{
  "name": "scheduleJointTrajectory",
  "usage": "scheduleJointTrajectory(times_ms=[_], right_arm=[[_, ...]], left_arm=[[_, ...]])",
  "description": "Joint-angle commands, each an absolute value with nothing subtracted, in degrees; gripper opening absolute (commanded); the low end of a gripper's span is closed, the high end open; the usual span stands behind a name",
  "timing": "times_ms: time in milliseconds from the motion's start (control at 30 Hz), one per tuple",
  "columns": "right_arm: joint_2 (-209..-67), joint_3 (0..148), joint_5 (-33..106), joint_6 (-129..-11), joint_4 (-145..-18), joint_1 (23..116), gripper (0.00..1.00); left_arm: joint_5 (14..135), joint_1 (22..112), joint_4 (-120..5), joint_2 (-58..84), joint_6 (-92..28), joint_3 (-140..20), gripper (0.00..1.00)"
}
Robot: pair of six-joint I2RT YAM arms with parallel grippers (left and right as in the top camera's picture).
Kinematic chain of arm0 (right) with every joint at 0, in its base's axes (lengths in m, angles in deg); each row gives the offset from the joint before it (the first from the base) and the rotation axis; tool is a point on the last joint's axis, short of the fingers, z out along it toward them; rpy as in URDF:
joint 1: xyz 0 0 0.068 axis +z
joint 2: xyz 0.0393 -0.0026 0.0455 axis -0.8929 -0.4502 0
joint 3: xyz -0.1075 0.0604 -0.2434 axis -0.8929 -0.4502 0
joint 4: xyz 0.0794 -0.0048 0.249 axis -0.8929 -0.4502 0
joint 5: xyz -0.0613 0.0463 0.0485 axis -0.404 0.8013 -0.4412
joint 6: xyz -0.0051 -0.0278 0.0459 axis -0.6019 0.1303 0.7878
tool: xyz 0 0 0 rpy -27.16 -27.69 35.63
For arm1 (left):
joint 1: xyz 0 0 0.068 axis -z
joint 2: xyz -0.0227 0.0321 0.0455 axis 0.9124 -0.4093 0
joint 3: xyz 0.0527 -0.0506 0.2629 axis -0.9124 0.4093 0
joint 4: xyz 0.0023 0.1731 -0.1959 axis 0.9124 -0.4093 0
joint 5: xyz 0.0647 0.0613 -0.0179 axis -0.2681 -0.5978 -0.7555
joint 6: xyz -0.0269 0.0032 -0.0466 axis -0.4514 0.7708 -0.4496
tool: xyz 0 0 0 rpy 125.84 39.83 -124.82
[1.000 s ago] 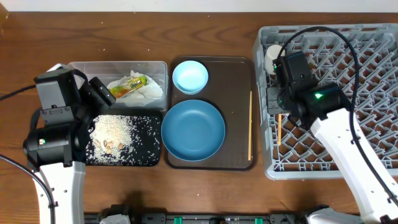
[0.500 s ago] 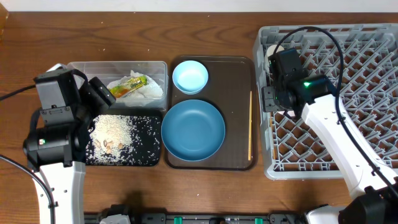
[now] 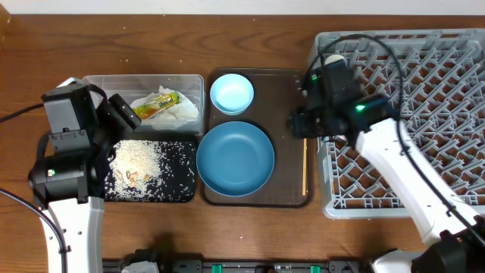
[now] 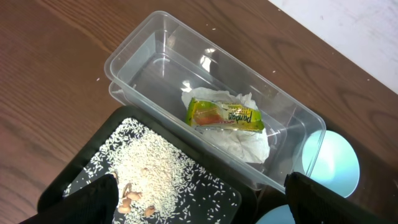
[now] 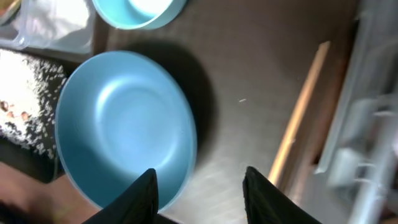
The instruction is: Sort waste into correct bins and load items into the dishwasher rack
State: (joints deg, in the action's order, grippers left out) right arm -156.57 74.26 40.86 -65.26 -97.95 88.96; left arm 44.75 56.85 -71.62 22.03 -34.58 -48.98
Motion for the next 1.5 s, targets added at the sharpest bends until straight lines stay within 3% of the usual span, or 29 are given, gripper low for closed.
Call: scheduleJointTrajectory(times_ms=[0,300,1000,1100,1300,1467], right_arm=[[-158.9,72.9,32.9,-58.0,-98.3,94.7,0.42],[-165.4,67.7,14.5,-46.3,-98.8,102.3,0.41],[-171.1,56.1,14.5,-39.9,-89.9,100.9,0.35],[-171.1,54.1,15.2,-39.9,-86.4,100.8,0.28],[-170.2,55.6,15.2,-42.4,-85.8,100.8,0.01],[-167.2,60.4,15.2,-48.6,-86.0,100.8,0.01]], left_arm=[[44.0,56.5,-71.7,21.8,-34.3,-49.6,0.88],[44.0,56.5,-71.8,21.8,-34.3,-49.6,0.88],[44.0,56.5,-71.8,21.8,-34.3,-49.6,0.88],[44.0,56.5,-71.8,21.8,-34.3,-49.6,0.88],[44.0,56.5,-71.7,21.8,-34.3,-49.6,0.88],[44.1,56.5,-71.8,21.8,-34.3,-49.6,0.88]])
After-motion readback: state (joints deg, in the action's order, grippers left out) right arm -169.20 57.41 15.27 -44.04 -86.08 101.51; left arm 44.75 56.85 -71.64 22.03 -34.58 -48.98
